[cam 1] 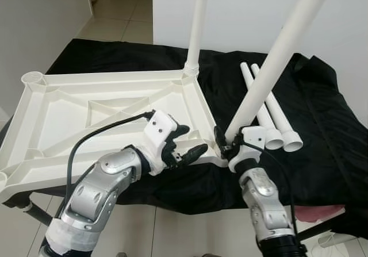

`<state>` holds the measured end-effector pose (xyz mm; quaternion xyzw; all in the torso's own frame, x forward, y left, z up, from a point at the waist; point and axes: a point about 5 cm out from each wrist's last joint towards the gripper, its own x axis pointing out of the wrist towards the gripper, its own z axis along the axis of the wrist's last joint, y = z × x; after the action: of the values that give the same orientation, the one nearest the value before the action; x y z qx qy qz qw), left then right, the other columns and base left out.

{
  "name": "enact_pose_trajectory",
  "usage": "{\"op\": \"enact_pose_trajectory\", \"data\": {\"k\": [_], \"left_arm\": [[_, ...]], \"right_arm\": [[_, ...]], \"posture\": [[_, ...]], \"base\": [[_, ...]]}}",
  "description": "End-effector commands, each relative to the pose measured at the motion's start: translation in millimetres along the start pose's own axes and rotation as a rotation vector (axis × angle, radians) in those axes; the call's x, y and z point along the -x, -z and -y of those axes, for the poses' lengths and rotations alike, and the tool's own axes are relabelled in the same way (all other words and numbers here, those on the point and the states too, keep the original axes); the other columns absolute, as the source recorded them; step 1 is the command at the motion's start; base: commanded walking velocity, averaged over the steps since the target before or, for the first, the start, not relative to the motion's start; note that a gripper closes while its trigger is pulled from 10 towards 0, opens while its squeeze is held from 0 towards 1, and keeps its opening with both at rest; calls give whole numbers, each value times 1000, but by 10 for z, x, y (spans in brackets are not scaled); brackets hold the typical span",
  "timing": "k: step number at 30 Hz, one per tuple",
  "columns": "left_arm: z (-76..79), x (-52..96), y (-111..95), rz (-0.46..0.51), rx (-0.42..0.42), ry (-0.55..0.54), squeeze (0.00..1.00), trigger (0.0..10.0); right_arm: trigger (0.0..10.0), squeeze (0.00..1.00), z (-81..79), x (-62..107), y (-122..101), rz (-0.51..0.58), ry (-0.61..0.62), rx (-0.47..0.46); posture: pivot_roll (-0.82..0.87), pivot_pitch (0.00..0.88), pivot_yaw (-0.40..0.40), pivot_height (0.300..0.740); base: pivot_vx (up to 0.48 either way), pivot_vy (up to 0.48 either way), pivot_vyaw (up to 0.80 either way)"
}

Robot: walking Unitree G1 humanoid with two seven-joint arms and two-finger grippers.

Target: Building children table

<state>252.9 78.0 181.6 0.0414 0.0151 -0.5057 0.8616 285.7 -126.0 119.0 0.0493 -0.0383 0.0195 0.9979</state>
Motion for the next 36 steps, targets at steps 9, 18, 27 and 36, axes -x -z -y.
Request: {"op": "enact_pose_trajectory", "data": {"k": [9, 18, 27, 36], "left_arm": [[14, -15, 1, -6, 4, -8, 0, 10000], [33, -28, -4, 0, 1, 2, 0, 10000], [40, -49, -9, 3, -3, 13, 0, 10000], [71, -83, -13, 3, -8, 28, 0, 10000]], "right_arm": [[10000, 0, 23, 50, 206, -106, 147, -35], [10000, 0, -3, 38, 148, -55, 126, -54], [10000, 427, 146, -17, -75, 73, -3, -8], [10000, 0, 356, -43, -124, 68, -218, 42]], "posture": [[16, 25, -75, 740], [19, 15, -75, 740], [13, 8, -72, 740], [5, 12, -64, 740]], "base": [[0, 0, 0], [0, 0, 0], [0, 0, 0], [0, 0, 0]]}}
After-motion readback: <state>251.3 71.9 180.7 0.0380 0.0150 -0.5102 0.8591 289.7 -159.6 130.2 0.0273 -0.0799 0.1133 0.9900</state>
